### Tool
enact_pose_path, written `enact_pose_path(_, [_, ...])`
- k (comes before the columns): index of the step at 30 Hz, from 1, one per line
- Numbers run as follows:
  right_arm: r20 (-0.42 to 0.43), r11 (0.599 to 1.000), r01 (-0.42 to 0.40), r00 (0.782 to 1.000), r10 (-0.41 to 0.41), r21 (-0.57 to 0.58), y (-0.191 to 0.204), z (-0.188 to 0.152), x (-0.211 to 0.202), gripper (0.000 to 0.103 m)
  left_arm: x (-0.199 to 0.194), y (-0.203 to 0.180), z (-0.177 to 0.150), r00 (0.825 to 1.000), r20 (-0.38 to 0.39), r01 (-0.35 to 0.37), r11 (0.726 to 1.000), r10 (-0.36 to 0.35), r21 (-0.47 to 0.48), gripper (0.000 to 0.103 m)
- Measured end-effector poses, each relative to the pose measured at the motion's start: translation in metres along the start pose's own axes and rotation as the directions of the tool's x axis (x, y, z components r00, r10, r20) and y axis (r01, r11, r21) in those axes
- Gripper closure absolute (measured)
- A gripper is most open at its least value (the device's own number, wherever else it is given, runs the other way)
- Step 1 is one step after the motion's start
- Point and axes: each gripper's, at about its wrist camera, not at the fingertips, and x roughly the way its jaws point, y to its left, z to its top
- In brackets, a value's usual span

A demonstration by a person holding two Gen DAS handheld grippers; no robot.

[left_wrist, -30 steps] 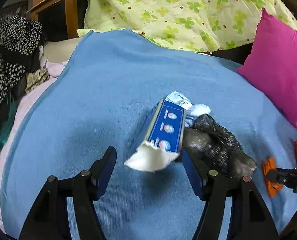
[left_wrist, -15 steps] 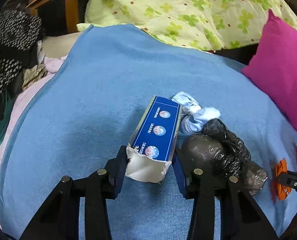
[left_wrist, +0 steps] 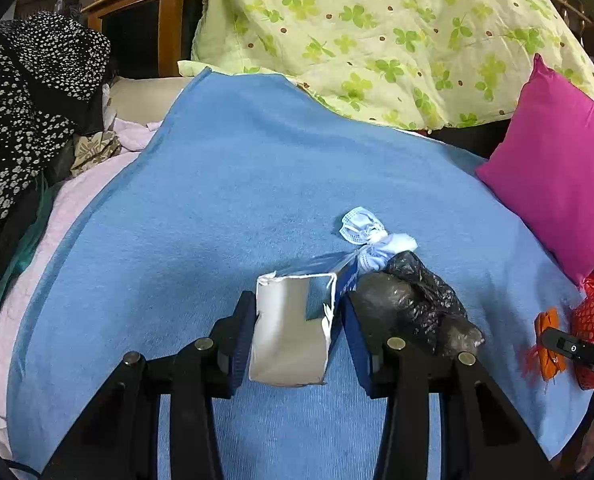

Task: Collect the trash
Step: 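Hold the orange bag in the right gripper and the box in the left gripper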

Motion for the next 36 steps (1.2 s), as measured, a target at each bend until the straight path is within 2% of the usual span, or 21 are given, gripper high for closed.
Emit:
enact_pose_path(5, [0.012, 1.0, -0.003, 1.0, 0.003, 0.009, -0.003, 0.0, -0.005, 0.071, -0.01, 0.002, -0.004, 0.999, -0.019, 0.028, 0.999, -0.028, -0.016, 0.058])
enact_pose_path(19, [0.1, 0.999, -0.038, 0.994, 0.04, -0.021, 0.003, 0.001, -0.033, 0.071, -0.047, 0.004, -0.005, 0.998, 0.054, 0.011, 1.0, -0.011, 0.012, 0.058])
enact_pose_path(36, [0.144, 0.999, -0.036, 0.989, 0.041, -0.037, 0.002, -0.004, -0.056, 0.071, -0.066, -0.066, -0.016, 0.996, 0.024, 0.075, 0.981, -0.081, 0.181, 0.058])
